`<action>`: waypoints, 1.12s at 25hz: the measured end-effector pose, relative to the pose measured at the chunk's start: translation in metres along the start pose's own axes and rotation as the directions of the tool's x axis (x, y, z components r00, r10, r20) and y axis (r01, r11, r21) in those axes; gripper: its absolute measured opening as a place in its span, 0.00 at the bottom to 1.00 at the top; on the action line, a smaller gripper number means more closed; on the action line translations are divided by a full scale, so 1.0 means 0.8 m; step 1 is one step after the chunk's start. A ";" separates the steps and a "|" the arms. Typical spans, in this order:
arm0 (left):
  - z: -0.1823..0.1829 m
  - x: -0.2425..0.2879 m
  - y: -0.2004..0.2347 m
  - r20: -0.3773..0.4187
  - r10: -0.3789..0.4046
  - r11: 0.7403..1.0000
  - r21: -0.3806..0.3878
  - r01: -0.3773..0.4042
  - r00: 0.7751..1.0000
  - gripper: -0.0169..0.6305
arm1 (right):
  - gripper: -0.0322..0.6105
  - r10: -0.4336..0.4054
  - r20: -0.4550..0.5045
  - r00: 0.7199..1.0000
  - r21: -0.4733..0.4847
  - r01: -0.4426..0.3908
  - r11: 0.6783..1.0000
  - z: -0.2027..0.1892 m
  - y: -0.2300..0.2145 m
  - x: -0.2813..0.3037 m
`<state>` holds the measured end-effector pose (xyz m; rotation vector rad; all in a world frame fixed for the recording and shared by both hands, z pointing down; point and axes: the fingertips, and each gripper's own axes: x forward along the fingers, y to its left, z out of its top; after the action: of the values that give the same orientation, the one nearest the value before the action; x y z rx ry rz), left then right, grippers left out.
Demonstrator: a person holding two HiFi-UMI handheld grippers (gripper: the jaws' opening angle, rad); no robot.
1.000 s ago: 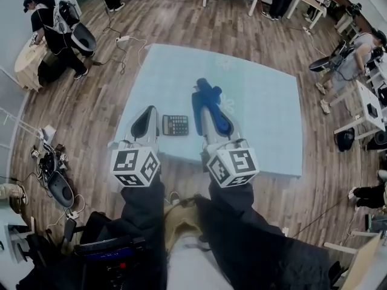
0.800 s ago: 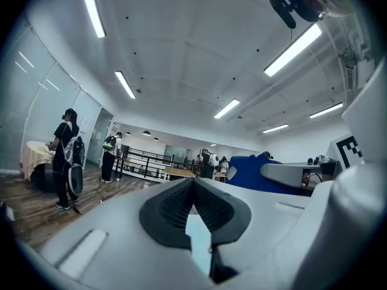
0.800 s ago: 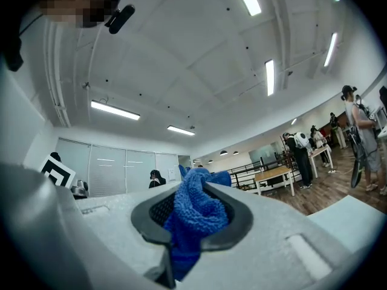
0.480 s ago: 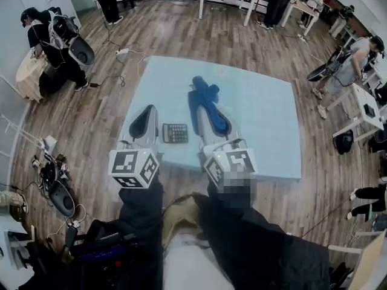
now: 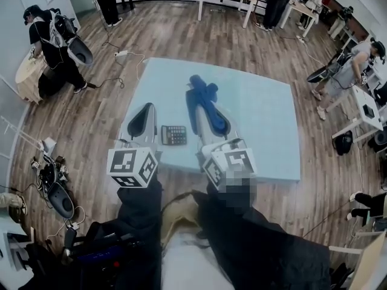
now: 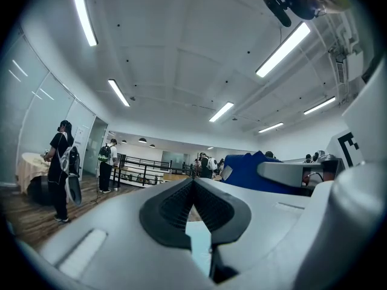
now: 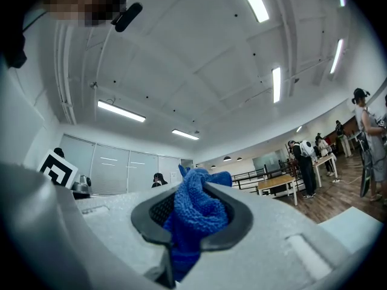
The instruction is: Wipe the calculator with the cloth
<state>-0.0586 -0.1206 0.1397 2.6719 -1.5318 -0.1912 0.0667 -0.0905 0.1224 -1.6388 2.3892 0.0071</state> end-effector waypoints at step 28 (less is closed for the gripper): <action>-0.020 0.003 0.005 -0.042 0.018 1.000 -0.011 -0.019 0.999 0.03 | 0.13 0.005 -0.022 1.000 -0.016 -0.006 1.000 -0.007 -0.003 0.001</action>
<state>-0.0591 -0.1248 0.1558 2.6346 -1.5378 -0.1418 0.0673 -0.0927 0.1279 -1.6477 2.4155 0.0090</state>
